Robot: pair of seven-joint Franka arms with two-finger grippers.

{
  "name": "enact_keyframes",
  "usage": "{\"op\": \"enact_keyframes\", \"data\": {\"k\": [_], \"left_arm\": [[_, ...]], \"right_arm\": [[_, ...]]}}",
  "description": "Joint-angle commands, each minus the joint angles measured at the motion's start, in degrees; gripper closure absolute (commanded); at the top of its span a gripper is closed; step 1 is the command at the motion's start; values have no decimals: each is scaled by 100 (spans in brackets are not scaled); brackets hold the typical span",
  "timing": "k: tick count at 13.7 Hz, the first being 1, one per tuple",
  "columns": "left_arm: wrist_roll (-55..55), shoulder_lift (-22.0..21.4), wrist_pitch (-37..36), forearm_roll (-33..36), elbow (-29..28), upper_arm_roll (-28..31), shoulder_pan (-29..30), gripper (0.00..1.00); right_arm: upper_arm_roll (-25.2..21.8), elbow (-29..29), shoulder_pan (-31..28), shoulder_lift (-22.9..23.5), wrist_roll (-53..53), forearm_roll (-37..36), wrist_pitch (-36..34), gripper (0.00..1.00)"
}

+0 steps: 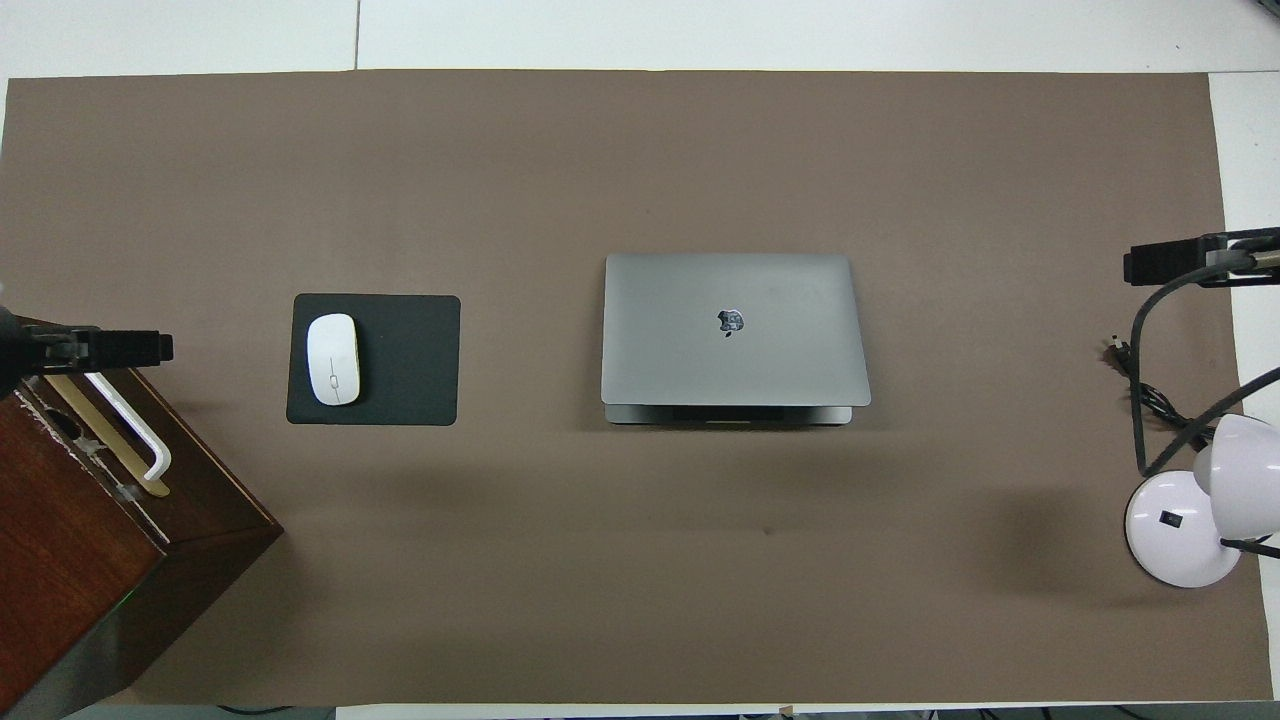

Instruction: Close laptop with both arms

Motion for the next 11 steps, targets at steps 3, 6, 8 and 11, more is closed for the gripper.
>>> {"op": "enact_keyframes", "data": {"k": [3,6,8,11], "left_arm": [[-14,824,-1186,70,1694,-73,119,0],[-14,1115,-1565,61,2082,-65,119,0],[-14,1325,-1688,61,2337,-56,128,0],[-14,1625,-1970,70,2795,-56,189,0]], "right_arm": [[31,45,-87,-52,-136,-94,-213,0],[-74,54,-87,-52,-136,-59,-266,0],[-92,63,-87,-44,-136,-32,-301,0],[-101,63,-87,-52,-144,-32,-310,0]]}}
